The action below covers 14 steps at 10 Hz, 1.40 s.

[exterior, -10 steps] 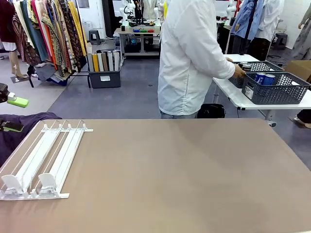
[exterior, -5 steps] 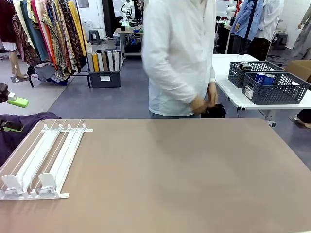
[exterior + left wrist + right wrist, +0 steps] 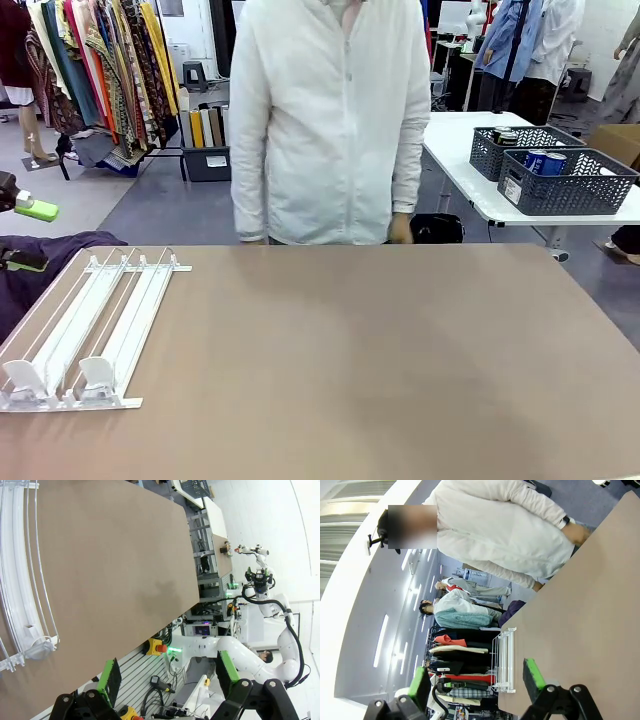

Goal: Retrieve and store the cans from the dispenser.
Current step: Pick up one can from the Automatic Can Dispenser and place it in the middle of the table.

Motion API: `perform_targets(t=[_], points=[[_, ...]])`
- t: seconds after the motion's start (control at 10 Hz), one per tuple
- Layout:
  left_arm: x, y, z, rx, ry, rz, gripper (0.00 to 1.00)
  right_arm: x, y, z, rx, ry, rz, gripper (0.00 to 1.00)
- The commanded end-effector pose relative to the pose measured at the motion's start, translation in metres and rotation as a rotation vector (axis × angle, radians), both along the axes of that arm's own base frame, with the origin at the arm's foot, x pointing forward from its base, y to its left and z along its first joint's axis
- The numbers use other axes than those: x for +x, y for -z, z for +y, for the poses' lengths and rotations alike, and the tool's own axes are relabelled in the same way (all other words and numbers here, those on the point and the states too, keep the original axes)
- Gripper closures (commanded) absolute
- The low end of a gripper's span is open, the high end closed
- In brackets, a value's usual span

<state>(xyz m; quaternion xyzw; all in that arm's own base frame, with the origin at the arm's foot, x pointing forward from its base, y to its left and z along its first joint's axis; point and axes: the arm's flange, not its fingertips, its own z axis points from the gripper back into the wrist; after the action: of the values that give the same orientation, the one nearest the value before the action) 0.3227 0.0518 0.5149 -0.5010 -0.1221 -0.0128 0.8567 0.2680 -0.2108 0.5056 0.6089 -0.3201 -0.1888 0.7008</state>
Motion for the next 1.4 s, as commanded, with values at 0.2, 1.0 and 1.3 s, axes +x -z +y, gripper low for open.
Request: perform_targets(t=[0.2,1.0,1.3], points=[[0.0006,-0.0012,0.0002,-0.016,0.002,-0.008,0.0,0.0031,-0.0035,0.0015,0.012,0.007,-0.031,0.0],[0.0006,-0.0012,0.0002,-0.016,0.002,-0.008,0.0,0.0031,-0.0035,0.0015,0.012,0.007,-0.031,0.0],[0.0006,-0.0012,0.0002,-0.016,0.002,-0.008,0.0,0.0031,-0.0035,0.0015,0.012,0.007,-0.031,0.0]])
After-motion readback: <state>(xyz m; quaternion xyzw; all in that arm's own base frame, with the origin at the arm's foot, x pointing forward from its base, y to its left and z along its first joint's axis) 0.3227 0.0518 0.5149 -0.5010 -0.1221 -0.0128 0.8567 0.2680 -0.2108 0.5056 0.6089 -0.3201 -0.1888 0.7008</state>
